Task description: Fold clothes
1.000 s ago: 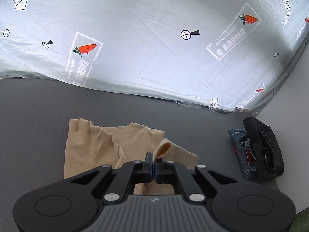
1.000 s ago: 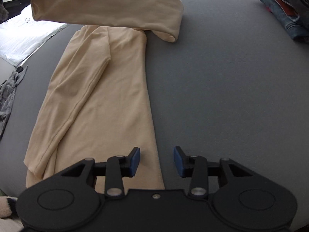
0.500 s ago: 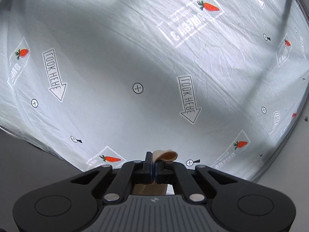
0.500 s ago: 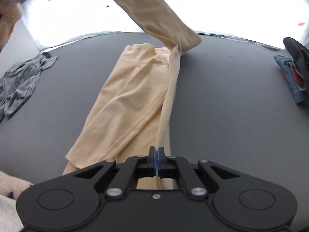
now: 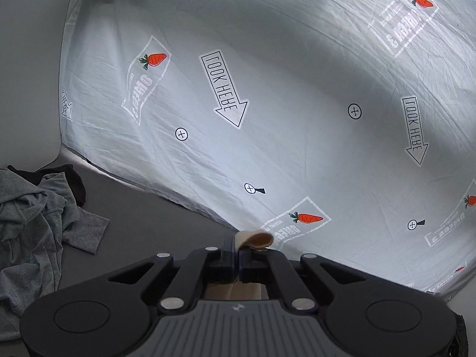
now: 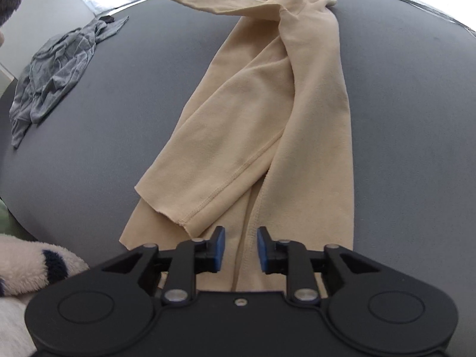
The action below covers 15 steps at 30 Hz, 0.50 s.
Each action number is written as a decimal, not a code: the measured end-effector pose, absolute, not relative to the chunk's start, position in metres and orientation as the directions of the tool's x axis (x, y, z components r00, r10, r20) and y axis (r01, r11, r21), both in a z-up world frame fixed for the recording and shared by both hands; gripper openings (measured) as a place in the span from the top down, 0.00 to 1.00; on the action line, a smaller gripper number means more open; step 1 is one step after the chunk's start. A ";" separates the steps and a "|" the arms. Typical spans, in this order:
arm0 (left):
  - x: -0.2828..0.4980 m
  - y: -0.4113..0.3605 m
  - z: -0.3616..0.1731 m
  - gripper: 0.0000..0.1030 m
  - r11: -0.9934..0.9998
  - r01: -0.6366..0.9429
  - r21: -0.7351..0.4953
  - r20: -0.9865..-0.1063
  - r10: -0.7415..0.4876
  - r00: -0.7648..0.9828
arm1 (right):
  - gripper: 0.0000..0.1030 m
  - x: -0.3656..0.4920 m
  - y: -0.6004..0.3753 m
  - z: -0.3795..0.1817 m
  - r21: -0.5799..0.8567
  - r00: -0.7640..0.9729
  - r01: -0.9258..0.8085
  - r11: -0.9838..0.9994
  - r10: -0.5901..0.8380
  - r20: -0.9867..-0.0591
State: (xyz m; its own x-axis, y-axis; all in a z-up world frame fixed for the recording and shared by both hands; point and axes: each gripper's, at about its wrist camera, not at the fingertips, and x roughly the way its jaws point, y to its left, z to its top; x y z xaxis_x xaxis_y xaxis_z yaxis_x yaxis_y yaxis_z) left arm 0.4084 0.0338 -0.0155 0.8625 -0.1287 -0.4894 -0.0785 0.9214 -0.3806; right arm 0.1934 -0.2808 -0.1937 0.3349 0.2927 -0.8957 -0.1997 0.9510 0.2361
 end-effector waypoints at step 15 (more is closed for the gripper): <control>0.239 -0.204 -0.095 0.93 0.612 0.790 -0.032 -0.752 -0.536 0.385 | 0.67 0.164 -0.391 -0.167 0.321 0.502 0.169 0.932 0.199 -0.842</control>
State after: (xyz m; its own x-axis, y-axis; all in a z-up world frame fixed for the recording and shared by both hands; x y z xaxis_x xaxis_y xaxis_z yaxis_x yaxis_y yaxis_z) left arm 0.2387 -0.2039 -0.0951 0.3847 -0.5360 -0.7515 0.7899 0.6124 -0.0324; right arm 0.1644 -0.3911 -0.1669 0.5023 0.1988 -0.8415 0.1695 0.9317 0.3212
